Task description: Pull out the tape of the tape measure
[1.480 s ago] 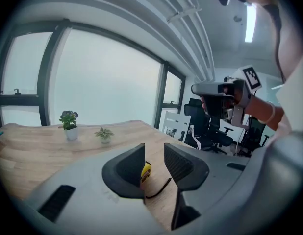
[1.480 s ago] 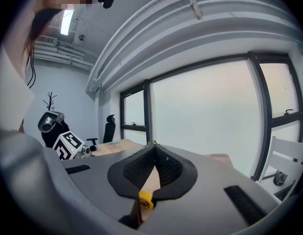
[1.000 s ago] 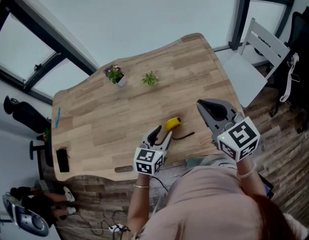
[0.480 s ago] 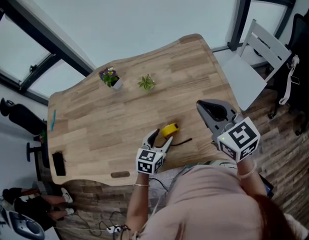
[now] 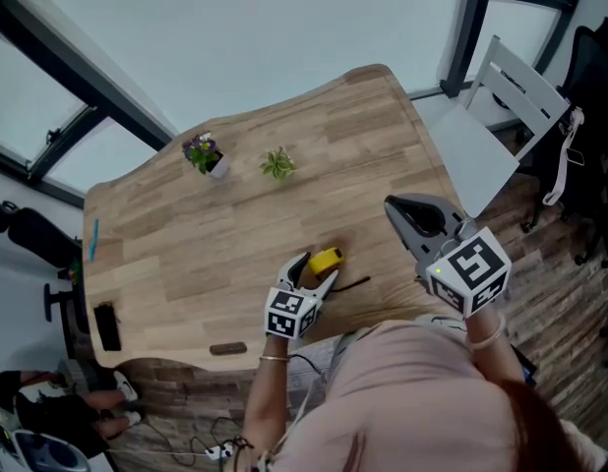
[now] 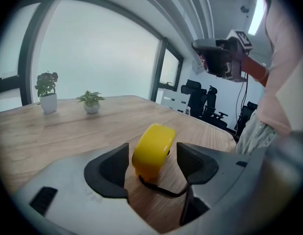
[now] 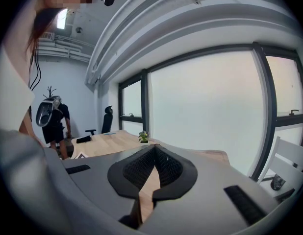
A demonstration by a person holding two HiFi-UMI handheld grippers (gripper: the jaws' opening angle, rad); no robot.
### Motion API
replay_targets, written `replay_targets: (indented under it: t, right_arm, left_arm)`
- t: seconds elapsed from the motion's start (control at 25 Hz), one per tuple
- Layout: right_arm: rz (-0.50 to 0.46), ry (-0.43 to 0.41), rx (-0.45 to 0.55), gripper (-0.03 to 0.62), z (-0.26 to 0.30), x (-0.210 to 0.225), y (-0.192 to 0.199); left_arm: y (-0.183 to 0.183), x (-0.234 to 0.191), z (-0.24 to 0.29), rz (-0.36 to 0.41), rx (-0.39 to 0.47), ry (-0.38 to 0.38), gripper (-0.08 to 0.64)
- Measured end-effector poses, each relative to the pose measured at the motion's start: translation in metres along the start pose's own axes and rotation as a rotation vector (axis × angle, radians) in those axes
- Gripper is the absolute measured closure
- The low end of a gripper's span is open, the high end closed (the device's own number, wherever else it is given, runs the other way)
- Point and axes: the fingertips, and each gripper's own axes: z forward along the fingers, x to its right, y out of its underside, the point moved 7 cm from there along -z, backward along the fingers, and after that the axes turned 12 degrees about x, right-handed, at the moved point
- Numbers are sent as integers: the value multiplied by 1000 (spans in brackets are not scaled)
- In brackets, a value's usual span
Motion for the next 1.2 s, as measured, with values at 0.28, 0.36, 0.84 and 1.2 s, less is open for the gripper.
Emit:
replay_targets:
  t: [0.28,0.36,0.84,1.2]
  right_arm:
    - [13,17,-2,594,0,9,2]
    - [15,23,-5,594,-1,10,3]
    - [24,39,5,594,-2,11,4]
    - [26,39,14,594,-6,9,6]
  left_arm:
    - [5,-2,16,38,-47,35,275]
    - [6,-2,22,81,-74,40,275]
    - [7,3,34,191,-131,35,354]
    - [7,8,34,130,-117,-11,370]
